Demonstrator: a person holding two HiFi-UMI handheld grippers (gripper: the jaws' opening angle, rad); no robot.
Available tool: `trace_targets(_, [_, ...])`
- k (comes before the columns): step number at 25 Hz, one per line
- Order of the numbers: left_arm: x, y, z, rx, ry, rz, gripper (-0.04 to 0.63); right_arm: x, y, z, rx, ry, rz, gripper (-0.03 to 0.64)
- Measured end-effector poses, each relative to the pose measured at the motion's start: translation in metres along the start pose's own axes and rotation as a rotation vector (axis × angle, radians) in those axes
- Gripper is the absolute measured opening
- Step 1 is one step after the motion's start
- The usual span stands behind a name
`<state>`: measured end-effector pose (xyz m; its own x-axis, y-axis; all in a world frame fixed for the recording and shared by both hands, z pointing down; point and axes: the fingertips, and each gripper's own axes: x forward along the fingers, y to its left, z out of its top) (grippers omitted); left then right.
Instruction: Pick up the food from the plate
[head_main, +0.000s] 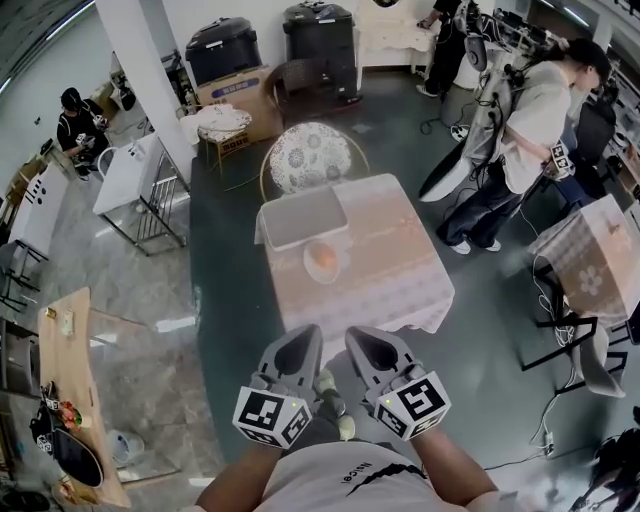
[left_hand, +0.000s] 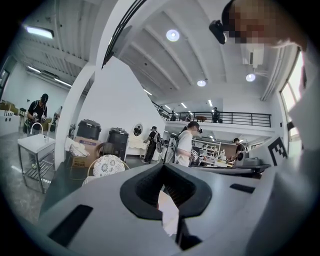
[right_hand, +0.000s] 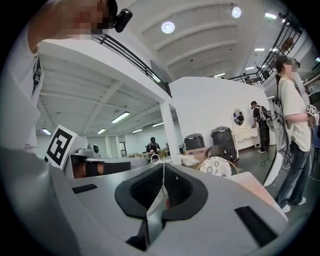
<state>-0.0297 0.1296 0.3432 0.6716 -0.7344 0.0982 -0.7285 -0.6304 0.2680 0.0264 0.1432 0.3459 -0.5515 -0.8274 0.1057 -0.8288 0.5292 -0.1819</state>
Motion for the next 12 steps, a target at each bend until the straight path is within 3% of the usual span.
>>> trace_targets(12, [0.093, 0.076, -0.006, 0.012, 0.028, 0.004, 0.006, 0.102, -0.067, -0.011, -0.035, 0.084, -0.015, 0.015])
